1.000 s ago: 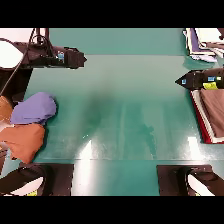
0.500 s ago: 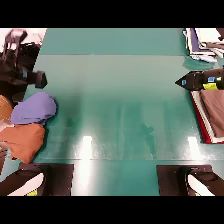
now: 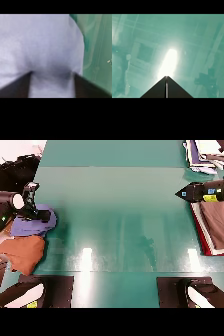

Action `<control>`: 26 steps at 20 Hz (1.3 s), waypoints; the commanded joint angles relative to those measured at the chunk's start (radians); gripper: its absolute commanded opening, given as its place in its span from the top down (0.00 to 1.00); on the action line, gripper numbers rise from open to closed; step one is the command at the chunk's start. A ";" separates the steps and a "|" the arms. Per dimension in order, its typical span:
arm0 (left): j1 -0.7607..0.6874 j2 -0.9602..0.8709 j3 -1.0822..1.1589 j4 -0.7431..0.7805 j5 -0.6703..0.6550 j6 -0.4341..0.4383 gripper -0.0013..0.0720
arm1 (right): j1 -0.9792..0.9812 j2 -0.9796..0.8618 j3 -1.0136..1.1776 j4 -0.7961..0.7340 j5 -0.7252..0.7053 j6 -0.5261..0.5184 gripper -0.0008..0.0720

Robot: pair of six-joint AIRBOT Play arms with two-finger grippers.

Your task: Fold the shirts.

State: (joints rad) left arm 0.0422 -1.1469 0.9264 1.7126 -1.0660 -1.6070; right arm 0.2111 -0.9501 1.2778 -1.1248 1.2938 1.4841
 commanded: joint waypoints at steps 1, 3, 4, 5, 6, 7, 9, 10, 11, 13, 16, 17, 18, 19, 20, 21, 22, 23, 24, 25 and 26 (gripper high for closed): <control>0.004 -0.008 -0.021 0.004 0.011 -0.025 0.69 | 0.001 0.000 0.001 0.001 -0.012 0.000 0.97; 0.004 -0.007 -0.020 0.004 0.011 -0.025 0.95 | 0.001 0.000 0.001 0.001 -0.011 0.000 0.97; 0.004 -0.007 -0.008 0.004 -0.002 -0.027 0.95 | 0.001 0.000 0.001 0.002 -0.011 0.000 0.97; 0.004 -0.001 0.016 0.005 -0.013 -0.028 0.95 | 0.001 0.000 0.001 0.009 -0.013 0.000 0.97; 0.004 0.021 0.057 0.005 -0.024 -0.028 0.95 | 0.001 0.002 0.002 0.009 -0.018 0.000 0.97; 0.001 0.053 0.107 0.004 -0.026 -0.027 0.95 | 0.001 0.010 0.002 0.009 -0.027 0.000 0.97; 0.001 0.137 0.260 -0.014 -0.047 -0.014 0.95 | 0.001 0.039 0.015 0.008 -0.076 0.000 0.97; 0.001 0.175 0.360 -0.041 -0.073 0.018 0.95 | 0.001 0.050 0.039 0.007 -0.100 0.000 0.97; 0.001 0.205 0.459 -0.072 -0.104 0.054 0.95 | 0.001 0.059 0.073 0.006 -0.126 0.000 0.97; 0.001 0.248 0.652 -0.150 -0.160 0.098 0.95 | 0.001 0.061 0.153 0.005 -0.169 0.000 0.97; 0.001 0.259 0.855 -0.303 -0.180 0.133 0.96 | 0.001 0.032 0.268 0.005 -0.182 0.000 0.97; 0.001 0.258 0.883 -0.364 -0.179 0.149 0.96 | 0.001 0.019 0.300 0.006 -0.173 0.000 0.97; 0.001 0.257 0.892 -0.423 -0.172 0.161 0.96 | 0.001 0.002 0.331 0.006 -0.157 0.000 0.97; 0.001 0.251 0.891 -0.464 -0.173 0.171 0.96 | 0.001 -0.016 0.356 0.007 -0.142 0.000 0.97; -0.012 0.237 0.890 -0.483 -0.180 0.172 0.96 | 0.001 -0.033 0.380 0.007 -0.126 0.000 0.97; -0.050 0.219 0.888 -0.474 -0.187 0.172 0.96 | 0.001 -0.048 0.398 0.007 -0.107 0.000 0.97; -0.111 0.194 0.887 -0.462 -0.201 0.172 0.96 | 0.001 -0.063 0.414 0.007 -0.092 0.000 0.97; -0.181 0.165 0.887 -0.458 -0.212 0.172 0.96 | 0.001 -0.073 0.424 0.008 -0.081 0.000 0.97; -0.266 0.128 0.886 -0.458 -0.219 0.172 0.96 | 0.001 -0.080 0.431 0.008 -0.077 0.000 0.97; -0.354 0.085 0.886 -0.454 -0.224 0.172 0.96 | 0.001 -0.082 0.430 0.008 -0.080 0.000 0.97; -0.437 0.040 0.886 -0.453 -0.227 0.172 0.96 | 0.001 -0.082 0.430 0.007 -0.079 0.000 0.97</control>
State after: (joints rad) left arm -0.2089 -1.0176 1.8034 1.2778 -1.2720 -1.4418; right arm 0.2111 -1.0149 1.6844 -1.1179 1.1973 1.4845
